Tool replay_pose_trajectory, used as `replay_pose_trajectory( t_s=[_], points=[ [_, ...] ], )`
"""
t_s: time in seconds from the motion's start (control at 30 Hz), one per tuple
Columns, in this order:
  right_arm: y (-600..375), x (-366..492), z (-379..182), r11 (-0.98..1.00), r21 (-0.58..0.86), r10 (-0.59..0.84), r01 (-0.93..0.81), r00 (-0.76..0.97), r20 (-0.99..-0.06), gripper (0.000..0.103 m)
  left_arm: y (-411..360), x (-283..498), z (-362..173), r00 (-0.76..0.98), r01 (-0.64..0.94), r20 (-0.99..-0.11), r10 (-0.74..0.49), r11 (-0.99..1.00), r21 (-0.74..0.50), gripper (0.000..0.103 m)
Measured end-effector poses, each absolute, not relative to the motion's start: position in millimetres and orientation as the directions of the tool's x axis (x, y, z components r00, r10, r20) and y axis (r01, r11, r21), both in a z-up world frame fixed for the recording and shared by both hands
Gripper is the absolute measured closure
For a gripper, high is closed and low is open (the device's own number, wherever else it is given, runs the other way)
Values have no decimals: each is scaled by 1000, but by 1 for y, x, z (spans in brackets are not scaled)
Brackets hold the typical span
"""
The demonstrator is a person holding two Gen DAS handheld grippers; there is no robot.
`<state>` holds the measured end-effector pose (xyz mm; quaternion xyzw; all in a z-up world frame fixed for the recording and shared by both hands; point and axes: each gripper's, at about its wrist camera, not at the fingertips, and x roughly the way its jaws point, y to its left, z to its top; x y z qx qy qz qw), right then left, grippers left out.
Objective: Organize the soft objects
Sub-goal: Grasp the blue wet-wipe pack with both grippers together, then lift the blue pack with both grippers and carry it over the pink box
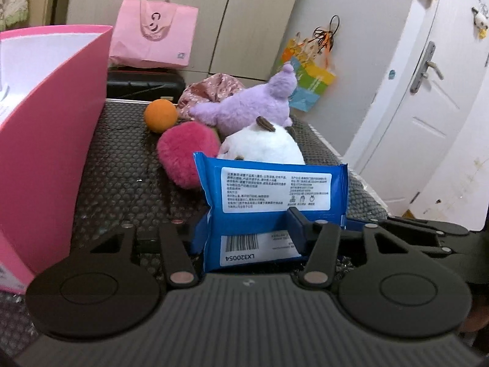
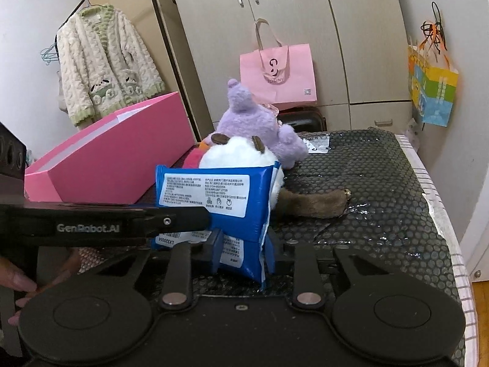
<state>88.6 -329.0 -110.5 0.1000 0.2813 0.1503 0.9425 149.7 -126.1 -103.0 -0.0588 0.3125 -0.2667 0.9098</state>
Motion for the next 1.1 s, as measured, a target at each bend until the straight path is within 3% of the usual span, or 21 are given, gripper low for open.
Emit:
replay_pose_trajectory(
  t_s=[0.23,0.43,0.87,1.1],
  points=[
    [-323,76,-106,931,281,353,-234,779,-519,70,-119,138,-96,635,446,-573,-519,851,-277,51],
    [-311,62,-96,921,290,386,-261,725,-571,61,-110,119,-83,588,448,-632,-505,854,-265,51],
    [-286,44,-86,885,350,466,-308,613,-638,49,-68,119,-79,406,490,-714,-570,796,-356,51],
    [-272,44,-78,882,362,471,-302,577,-667,48,-51,110,-73,351,487,-734,-581,783,-387,53]
  ],
)
